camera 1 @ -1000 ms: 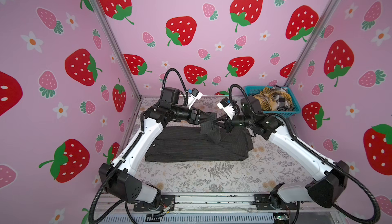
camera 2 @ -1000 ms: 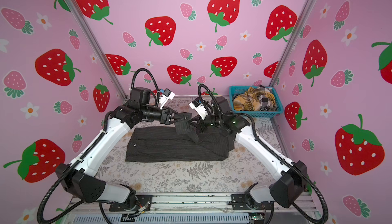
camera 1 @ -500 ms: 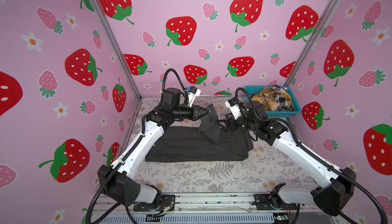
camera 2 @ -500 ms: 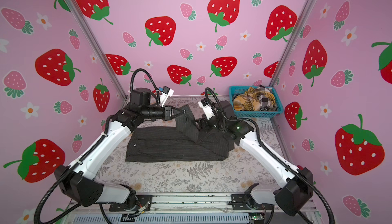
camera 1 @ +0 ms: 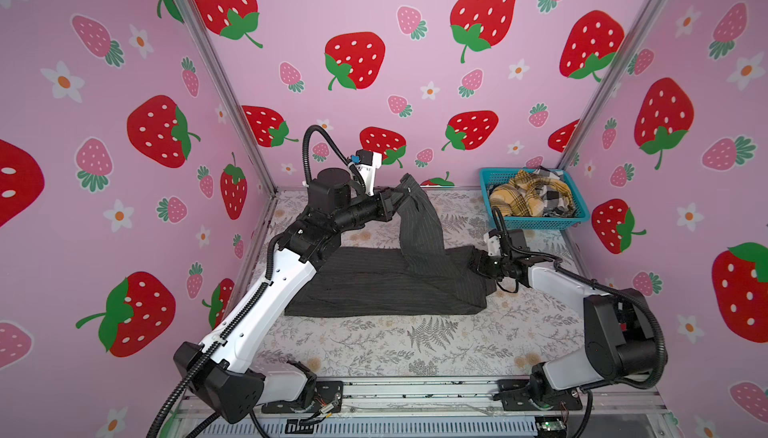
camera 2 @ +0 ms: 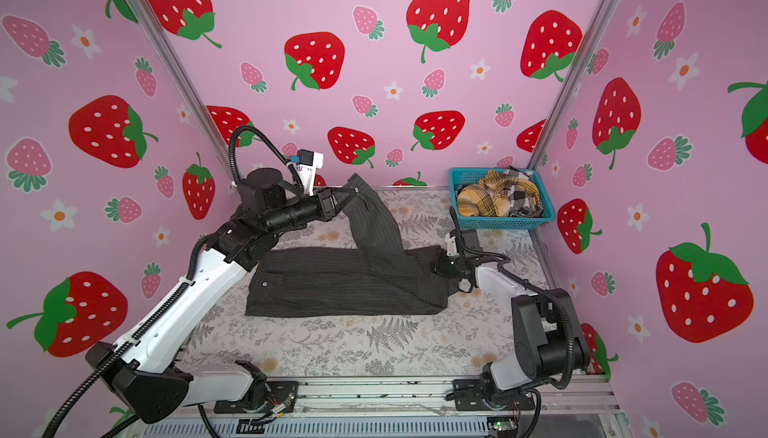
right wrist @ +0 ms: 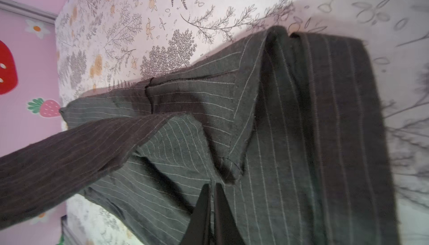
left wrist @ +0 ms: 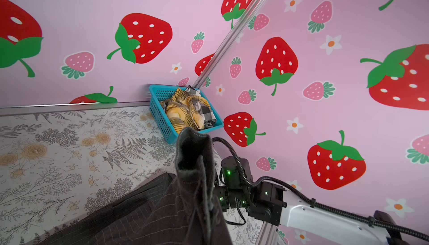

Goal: Fold and stack the long sleeve shirts

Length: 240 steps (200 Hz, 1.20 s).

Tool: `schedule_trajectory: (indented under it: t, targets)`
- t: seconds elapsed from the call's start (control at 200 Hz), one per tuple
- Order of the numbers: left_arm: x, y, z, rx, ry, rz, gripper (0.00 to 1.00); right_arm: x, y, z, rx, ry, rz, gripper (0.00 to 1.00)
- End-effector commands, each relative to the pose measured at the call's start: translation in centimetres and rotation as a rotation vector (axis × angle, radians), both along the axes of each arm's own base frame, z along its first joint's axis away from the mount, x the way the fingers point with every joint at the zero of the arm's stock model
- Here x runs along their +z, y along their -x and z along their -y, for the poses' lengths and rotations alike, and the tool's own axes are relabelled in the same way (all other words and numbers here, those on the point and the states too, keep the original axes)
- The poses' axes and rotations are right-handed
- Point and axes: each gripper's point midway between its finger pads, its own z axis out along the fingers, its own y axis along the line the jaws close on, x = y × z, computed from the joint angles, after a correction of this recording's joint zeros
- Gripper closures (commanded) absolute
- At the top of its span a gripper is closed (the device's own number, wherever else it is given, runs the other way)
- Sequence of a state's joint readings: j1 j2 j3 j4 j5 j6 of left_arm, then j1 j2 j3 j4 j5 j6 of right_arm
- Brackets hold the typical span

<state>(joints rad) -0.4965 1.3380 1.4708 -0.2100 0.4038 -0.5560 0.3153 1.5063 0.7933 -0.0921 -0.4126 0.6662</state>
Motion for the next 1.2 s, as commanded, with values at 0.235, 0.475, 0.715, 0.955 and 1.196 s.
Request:
schedule_trajectory:
  t: [0.235,0.475,0.715,0.955,1.196]
  targets:
    - [2.2,-2.8,-1.9,0.224,0.048,-0.019,1.0,-2.5,-0.9,-2.8,0.066,-0.074,-0.045,0.91]
    - [2.4,-3.5,-6.4,0.476,0.002,-0.064,1.0,-6.3,-1.5,-1.9,0.064,0.088,-0.101,0.77]
    - [-0.4,-3.4,-13.4,0.784,-0.087,-0.129,1.0,-6.8,-1.1,-1.5,0.079,0.126,-0.098,0.49]
    - [-5.5,-5.1,-16.8,0.825,-0.097,-0.223,1.0,-6.4,-1.2,-1.7,0.124,0.185,-0.075,0.79]
    - [-13.1,-7.2,-19.9,0.824,-0.148,-0.351,1.0,-2.9,-3.1,-2.5,0.149,0.195,0.029,1.0]
